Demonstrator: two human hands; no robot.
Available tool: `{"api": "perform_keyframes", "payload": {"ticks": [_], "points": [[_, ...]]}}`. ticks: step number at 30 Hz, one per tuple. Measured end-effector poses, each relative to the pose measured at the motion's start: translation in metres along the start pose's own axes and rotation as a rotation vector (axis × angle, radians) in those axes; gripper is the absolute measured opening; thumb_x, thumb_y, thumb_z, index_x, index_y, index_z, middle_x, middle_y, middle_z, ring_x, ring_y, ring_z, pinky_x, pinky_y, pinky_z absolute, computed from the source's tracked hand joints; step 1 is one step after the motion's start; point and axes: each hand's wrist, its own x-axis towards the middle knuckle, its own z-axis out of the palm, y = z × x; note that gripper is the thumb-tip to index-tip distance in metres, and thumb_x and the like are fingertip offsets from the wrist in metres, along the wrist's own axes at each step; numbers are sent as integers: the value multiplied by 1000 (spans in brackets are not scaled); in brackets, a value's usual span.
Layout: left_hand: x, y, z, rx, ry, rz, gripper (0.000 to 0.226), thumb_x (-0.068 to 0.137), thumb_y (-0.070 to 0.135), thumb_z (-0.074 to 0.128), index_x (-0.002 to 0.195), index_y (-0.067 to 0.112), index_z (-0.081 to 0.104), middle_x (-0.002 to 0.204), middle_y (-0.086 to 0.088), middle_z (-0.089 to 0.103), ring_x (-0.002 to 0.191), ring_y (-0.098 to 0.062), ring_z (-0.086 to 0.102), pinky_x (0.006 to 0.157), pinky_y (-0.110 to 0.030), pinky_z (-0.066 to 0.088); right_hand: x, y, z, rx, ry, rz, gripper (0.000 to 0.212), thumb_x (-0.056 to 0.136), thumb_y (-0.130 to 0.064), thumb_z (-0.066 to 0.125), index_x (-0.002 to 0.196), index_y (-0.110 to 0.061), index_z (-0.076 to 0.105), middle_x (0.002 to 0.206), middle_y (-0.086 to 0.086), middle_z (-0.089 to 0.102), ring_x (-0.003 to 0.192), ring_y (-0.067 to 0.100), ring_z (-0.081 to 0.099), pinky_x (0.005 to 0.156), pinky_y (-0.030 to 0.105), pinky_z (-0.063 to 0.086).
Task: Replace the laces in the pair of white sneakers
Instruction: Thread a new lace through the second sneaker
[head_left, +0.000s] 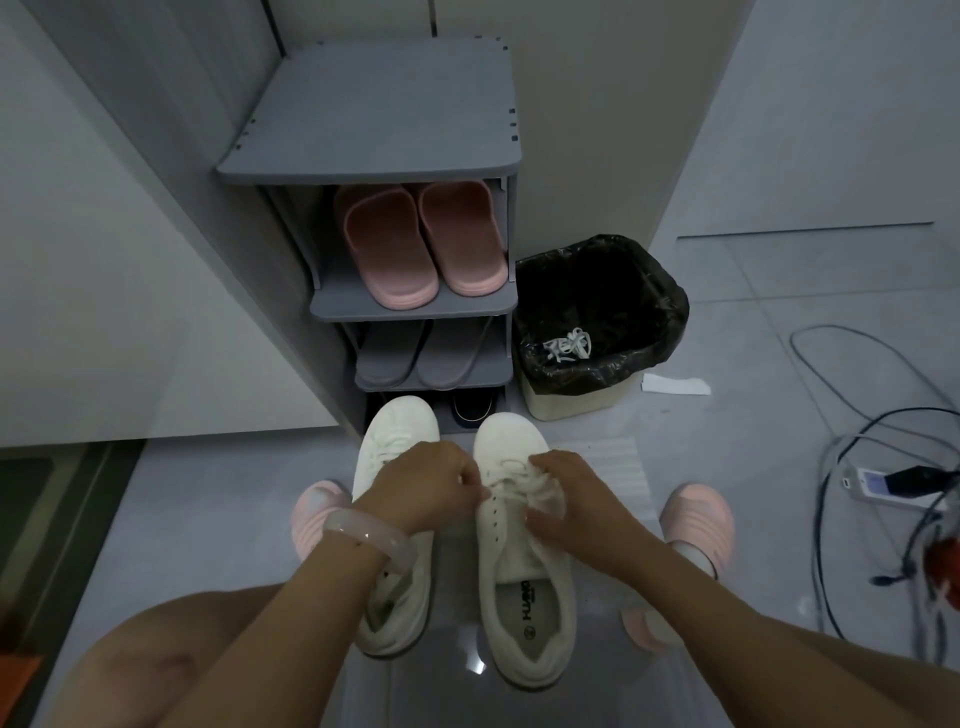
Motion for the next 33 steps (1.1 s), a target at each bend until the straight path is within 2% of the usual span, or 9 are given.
{"api": "perform_keyframes", "payload": {"ticks": [4, 7, 10, 14, 18, 20, 24, 27, 33], "points": [[0, 1, 0, -14, 30, 20, 17, 86, 33, 60, 88, 18, 68, 98, 5, 61, 94, -13, 56, 78, -27, 43, 0, 2, -8, 195, 228, 178, 13, 87, -21, 64, 94, -14, 56, 90, 0, 59, 80, 10, 54, 62, 7, 41], [1, 1, 4, -4, 28, 37, 19, 87, 34, 59, 91, 17, 67, 100, 5, 58, 93, -12, 54, 76, -23, 38, 0, 3, -9, 318, 212, 246, 10, 88, -18, 62, 79, -14, 60, 76, -2, 60, 76, 15, 57, 68, 19, 48], [1, 1, 2, -66, 34, 62, 18, 87, 30, 61, 86, 14, 68, 89, 6, 57, 85, -9, 52, 73, -22, 37, 0, -2, -13, 614, 104, 273, 15, 91, -16, 57, 80, -14, 65, 83, 1, 64, 81, 13, 59, 65, 18, 49], [1, 5, -2, -261, 21, 59, 20, 88, 28, 60, 75, 15, 68, 73, 9, 59, 70, -7, 55, 62, -15, 39, -2, -2, -18, 684, -97, 389, 21, 94, -20, 49, 85, -11, 65, 88, 4, 61, 87, 14, 56, 75, 22, 46], [2, 7, 1, -351, 1, 38, 25, 90, 29, 57, 79, 11, 69, 88, 1, 68, 86, -11, 60, 69, -14, 40, -2, 0, -14, 603, -39, 403, 19, 97, -26, 47, 92, -13, 60, 96, 5, 59, 85, 13, 54, 71, 21, 45], [2, 8, 1, -382, -5, 23, 26, 90, 28, 56, 71, 14, 66, 74, 9, 64, 69, 1, 57, 59, -11, 39, -1, -1, -13, 505, 37, 300, 15, 93, -32, 52, 104, -22, 54, 108, 1, 54, 94, 12, 54, 74, 21, 45], [4, 8, 1, -404, -2, -13, 33, 92, 23, 53, 59, 17, 53, 62, 9, 54, 59, 0, 52, 57, -14, 39, 1, 4, -6, 113, -157, 64, 74, 80, -39, 68, 141, -32, 28, 140, -7, 25, 130, 13, 27, 109, 32, 32], [2, 14, 1, -383, 7, 1, 37, 90, 18, 53, 54, 13, 43, 55, 4, 43, 52, -5, 41, 54, -19, 34, 1, 7, 1, 6, -150, 60, 83, 77, -47, 68, 145, -31, 22, 149, -9, 10, 137, 19, 16, 112, 34, 23], [-7, 9, -42, -819, 290, -95, 49, 86, 13, 51, 37, 22, 51, 41, 13, 42, 38, -3, 32, 39, -14, 27, 4, 5, 2, -24, -136, 74, 84, 77, -45, 68, 145, -26, 23, 148, -7, 10, 136, 25, 18, 110, 34, 23]]}}
